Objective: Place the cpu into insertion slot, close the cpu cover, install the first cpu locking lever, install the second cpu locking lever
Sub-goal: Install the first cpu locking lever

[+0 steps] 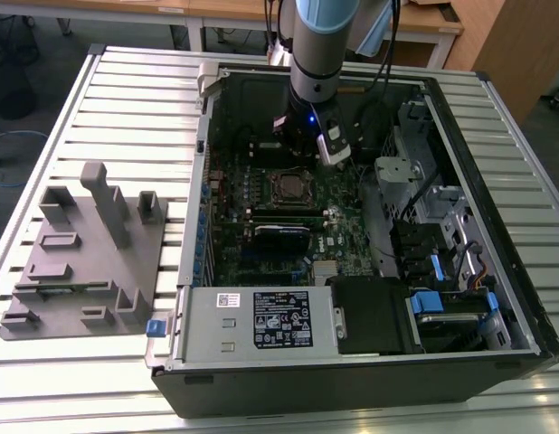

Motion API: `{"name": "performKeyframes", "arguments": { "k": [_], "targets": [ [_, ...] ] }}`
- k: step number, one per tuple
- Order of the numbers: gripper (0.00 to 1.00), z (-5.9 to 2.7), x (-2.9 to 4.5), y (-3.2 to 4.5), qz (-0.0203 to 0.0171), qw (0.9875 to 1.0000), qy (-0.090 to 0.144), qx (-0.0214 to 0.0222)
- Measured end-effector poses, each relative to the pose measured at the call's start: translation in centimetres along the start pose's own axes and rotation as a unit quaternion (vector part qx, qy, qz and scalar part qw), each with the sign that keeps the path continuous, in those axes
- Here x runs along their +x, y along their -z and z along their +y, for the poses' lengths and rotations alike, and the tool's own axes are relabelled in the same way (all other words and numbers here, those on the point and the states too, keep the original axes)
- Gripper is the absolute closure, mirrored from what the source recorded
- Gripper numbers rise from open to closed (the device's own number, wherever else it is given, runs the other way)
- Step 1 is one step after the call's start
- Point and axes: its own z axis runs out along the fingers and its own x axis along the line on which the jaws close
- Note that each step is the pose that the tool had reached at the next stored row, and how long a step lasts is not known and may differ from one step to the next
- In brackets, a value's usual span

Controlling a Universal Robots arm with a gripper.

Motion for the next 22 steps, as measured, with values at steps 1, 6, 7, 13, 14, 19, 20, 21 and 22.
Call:
{"name": "performKeyframes", "arguments": {
  "k": [1,6,7,13,14,19,20,21,22],
  "targets": [
    [0.90,-0.02,0.00,0.00,0.0000,1.0000,0.000,0.0000],
    [0.90,-0.26,-0.02,0.02,0.0003,1.0000,0.001,0.0001],
    [0.90,-0.31,-0.02,0.03,0.0004,1.0000,0.001,0.0001],
    [0.90,-0.39,-0.02,-0.01,0.0005,1.0000,0.002,0.0002],
    [0.90,-0.40,-0.02,-0.03,0.0006,1.0000,0.002,0.0002],
    [0.90,-0.35,-0.02,-0.09,0.0006,1.0000,0.002,0.0001],
    [0.90,-0.30,-0.01,-0.10,0.0006,1.0000,0.002,0.0001],
    [0.90,-0.24,-0.01,-0.12,0.0006,1.0000,0.002,0.0001],
    [0.90,-0.18,0.00,-0.13,0.0006,1.0000,0.002,0.0001]
  ]
}}
